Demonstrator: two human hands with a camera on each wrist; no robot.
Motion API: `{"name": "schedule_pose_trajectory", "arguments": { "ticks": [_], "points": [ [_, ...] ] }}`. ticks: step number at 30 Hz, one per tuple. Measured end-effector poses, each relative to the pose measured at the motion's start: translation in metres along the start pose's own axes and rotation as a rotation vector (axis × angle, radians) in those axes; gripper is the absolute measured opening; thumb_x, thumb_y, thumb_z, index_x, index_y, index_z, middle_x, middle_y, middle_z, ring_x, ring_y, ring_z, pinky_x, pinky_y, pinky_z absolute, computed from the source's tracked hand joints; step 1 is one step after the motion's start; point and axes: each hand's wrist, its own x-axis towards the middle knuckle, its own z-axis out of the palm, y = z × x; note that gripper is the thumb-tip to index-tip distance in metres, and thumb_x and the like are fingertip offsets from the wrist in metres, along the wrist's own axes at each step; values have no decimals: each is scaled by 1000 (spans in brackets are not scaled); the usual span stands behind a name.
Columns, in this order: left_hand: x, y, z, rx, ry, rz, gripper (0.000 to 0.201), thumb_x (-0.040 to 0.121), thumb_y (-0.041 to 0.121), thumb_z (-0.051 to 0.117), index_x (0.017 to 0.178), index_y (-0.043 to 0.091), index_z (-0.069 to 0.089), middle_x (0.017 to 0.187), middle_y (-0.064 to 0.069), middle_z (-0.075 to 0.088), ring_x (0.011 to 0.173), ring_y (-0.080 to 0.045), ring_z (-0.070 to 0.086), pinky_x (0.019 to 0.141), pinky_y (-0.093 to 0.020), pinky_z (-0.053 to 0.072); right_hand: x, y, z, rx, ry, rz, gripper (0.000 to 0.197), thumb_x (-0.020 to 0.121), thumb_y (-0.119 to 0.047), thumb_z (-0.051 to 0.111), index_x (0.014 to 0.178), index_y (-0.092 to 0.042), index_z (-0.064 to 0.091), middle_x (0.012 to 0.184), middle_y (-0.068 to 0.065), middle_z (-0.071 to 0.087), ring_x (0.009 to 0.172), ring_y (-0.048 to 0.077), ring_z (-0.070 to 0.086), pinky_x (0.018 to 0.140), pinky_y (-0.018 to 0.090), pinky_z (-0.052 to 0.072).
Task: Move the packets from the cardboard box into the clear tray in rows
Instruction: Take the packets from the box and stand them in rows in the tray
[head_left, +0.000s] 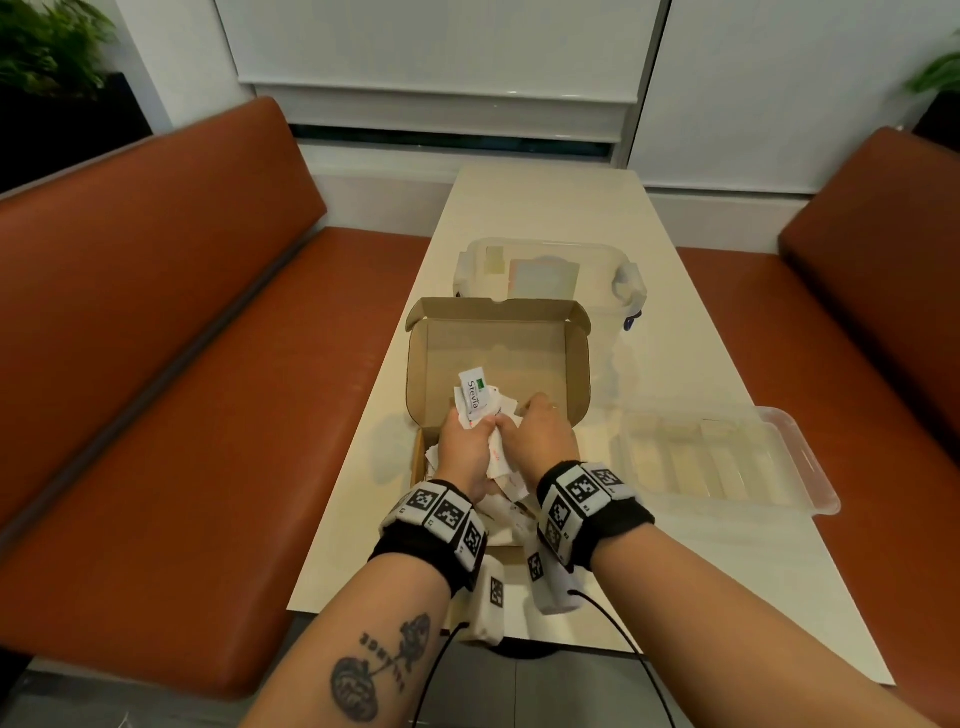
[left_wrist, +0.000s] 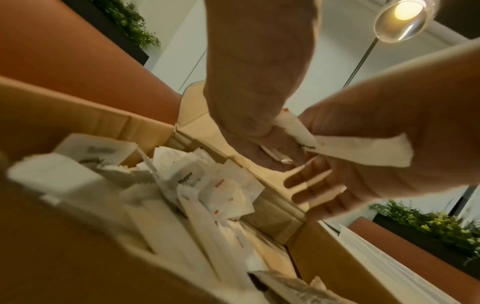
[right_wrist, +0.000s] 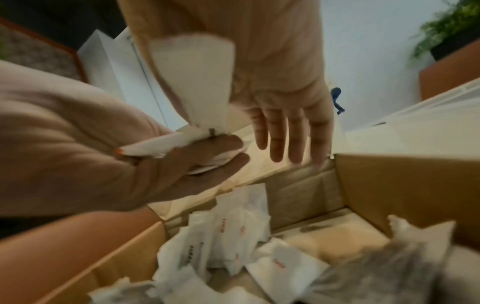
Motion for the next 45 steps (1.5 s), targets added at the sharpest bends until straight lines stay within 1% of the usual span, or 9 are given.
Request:
{"name": "schedule_pose_trajectory", "arguments": {
  "ticks": [3,7,11,19,25,30,33,38,45],
  "points": [
    [2,-1,1,4,32,-6,28,96,1,48,119,16,49,102,-4,62,86,-22,63,63,-31,51,-2,6,3,144,-131,129,53,91,-51,48,117,-5,42,102,8,61,79,22,56,53,26,38],
    [-2,0,4,47,53,-10,23,97,5,48,113,21,47,111,-11,62,98,-34,63,79,-50,55,0,5,2,376,-298,195,49,95,-46,43,114,0,45,84,12,63,59,19,56,45,26,40],
    [3,4,0,27,95,16,21,97,3,48,111,19,48,116,-14,61,100,-35,63,86,-54,53,0,2,-9,439,-299,163,34,97,-36,44,85,-5,51,48,2,53,26,9,41,30,13,28],
    [8,10,-2,-100,130,-5,29,97,5,47,124,17,48,116,-13,61,101,-35,63,83,-54,54,0,9,-20,588,-379,90,22,85,-18,69,90,-7,51,56,1,46,40,10,37,37,19,29],
    [10,15,-8,-247,126,-49,34,98,0,42,125,20,46,108,-6,60,87,-22,63,49,-34,57,10,15,-40,689,-271,56,9,84,-5,66,87,-2,58,59,5,48,36,6,38,39,18,38],
    [4,17,-7,-185,-47,-149,29,96,0,45,118,18,49,108,-7,60,92,-29,63,53,-39,60,19,8,-47,847,-148,-41,4,87,-4,62,84,-3,62,59,4,52,36,3,40,38,13,35],
    [-1,20,-3,-92,-200,-182,32,97,2,46,124,18,50,110,-10,64,91,-28,67,56,-39,60,20,0,-42,833,-152,-56,18,87,-1,62,104,-2,64,70,5,63,42,1,50,42,14,41],
    [-1,28,-3,6,-283,-184,32,97,3,46,123,21,52,113,-11,65,89,-27,70,55,-36,60,21,-4,-32,656,-123,-79,31,86,-9,65,118,-9,63,99,12,71,91,24,68,83,40,56],
    [2,40,-6,118,-343,-161,31,94,-1,47,103,28,56,114,-12,64,92,-30,68,58,-39,60,25,-9,-30,649,-92,-66,23,81,-12,72,102,-11,62,97,11,69,89,25,68,79,39,57]
  ]
}}
